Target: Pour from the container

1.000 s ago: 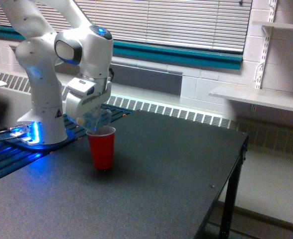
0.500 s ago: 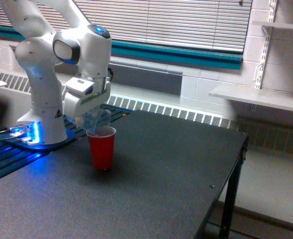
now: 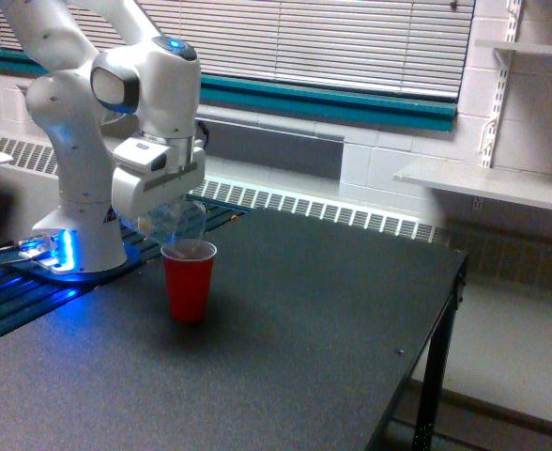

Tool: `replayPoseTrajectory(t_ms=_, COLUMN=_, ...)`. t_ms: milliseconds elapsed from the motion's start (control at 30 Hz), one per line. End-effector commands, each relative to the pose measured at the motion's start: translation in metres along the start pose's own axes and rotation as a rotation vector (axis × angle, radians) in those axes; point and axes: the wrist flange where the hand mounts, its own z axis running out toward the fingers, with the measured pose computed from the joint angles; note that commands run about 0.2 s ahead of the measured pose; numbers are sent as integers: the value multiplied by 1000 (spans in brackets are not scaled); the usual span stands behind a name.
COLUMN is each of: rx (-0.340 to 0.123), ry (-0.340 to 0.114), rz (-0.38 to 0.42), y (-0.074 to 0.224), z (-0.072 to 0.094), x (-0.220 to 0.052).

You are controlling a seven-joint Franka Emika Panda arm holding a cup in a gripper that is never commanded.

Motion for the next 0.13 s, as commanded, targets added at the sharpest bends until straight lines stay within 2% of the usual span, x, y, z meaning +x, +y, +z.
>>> replayPoseTrajectory(t_ms=33, rx=19, ry=25, rz=-9, y=9, z=-3, x=1)
replayPoseTrajectory(t_ms=133, rx=37, ry=54, rz=-4, y=13, z=-8, x=3)
